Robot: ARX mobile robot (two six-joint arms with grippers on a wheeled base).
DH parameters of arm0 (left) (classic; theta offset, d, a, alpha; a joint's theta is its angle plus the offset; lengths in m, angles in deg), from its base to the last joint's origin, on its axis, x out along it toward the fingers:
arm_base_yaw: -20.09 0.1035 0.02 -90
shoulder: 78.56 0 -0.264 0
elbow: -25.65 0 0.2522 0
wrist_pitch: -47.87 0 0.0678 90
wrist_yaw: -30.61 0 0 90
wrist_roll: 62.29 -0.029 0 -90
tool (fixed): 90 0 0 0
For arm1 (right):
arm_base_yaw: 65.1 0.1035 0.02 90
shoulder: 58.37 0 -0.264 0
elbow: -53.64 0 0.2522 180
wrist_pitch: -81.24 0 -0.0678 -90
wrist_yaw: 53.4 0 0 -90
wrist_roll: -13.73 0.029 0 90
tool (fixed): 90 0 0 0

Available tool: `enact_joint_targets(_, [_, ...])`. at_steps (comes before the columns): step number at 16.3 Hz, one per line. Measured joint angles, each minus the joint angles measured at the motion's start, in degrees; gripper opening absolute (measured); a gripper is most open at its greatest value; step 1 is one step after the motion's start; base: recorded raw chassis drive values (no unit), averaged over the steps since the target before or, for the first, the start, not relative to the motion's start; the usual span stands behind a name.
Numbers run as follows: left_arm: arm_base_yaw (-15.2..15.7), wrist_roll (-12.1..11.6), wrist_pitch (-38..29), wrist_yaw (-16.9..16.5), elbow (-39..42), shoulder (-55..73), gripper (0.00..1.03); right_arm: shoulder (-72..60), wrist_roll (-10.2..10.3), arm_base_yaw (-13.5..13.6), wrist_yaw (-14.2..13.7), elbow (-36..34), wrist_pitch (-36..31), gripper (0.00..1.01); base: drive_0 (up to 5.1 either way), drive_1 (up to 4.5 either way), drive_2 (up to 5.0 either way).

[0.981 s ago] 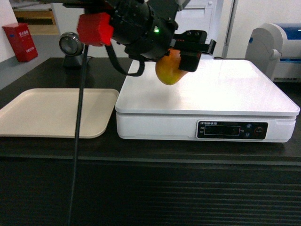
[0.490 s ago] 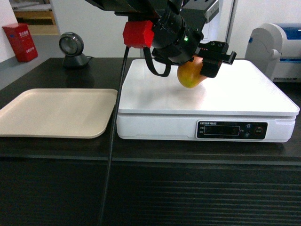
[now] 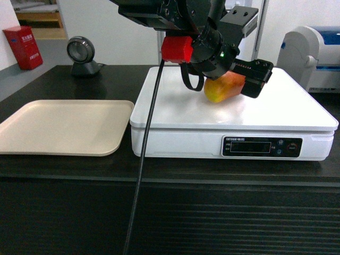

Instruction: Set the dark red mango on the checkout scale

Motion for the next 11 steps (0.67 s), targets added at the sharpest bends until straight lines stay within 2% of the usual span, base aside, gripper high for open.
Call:
enact_joint_targets(8, [0.2,1.0,-7.9,1.4,9.5,-10.9,0.98,0.0,0.0,0.0,0.0,0.0,0.0,0.98,0.0,0.00,0.0])
enact_joint_targets(10, [0.5,2.6,-12.7,1.6,14.8,-16.8,0.98,0.0,0.0,0.0,0.0,0.0,0.0,0.98,0.0,0.00,0.0])
enact_joint_targets(11, [0.7,4.1,-16.0,2.1,18.4,-20.2,0.98,0.0,0.0,0.0,0.0,0.0,0.0,0.98,0.0,0.00,0.0])
